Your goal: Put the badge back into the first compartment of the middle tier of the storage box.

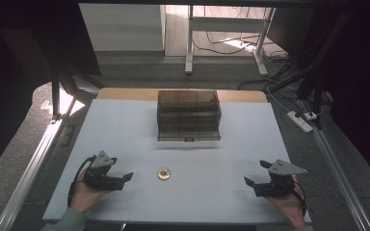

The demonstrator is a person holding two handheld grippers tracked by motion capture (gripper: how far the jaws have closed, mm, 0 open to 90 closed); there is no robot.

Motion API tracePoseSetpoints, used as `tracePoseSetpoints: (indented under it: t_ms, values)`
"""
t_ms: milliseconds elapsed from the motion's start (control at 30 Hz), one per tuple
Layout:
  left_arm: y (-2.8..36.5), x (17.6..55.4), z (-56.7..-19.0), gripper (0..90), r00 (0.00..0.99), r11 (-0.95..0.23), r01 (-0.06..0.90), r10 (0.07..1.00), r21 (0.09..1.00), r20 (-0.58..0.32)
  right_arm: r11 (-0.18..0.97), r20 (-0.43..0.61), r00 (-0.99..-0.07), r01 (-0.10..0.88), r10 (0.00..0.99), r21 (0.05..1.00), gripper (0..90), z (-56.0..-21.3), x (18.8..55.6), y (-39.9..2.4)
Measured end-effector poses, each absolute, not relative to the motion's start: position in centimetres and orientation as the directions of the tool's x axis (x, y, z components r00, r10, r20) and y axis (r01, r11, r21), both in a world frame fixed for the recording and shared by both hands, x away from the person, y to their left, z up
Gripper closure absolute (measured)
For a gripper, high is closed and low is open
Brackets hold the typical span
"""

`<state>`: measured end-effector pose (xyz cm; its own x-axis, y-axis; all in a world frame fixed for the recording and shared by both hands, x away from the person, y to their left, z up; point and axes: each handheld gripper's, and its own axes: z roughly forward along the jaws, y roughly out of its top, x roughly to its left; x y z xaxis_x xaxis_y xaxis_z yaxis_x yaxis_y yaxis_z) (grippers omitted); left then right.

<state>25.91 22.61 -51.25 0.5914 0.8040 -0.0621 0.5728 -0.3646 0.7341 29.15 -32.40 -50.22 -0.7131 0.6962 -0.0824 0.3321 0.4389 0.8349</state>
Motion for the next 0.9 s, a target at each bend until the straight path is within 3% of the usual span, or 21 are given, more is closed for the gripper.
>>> tracePoseSetpoints:
  t_ms: [900]
  values:
    - [22.8, 26.01, -51.52, 13.8, 0.595, -0.377, 0.568, 0.802, 0.732, -0.049, 0.442, -0.066, -0.723, 0.344, 0.688, 0.828, 12.9, -50.57, 29.31, -32.23]
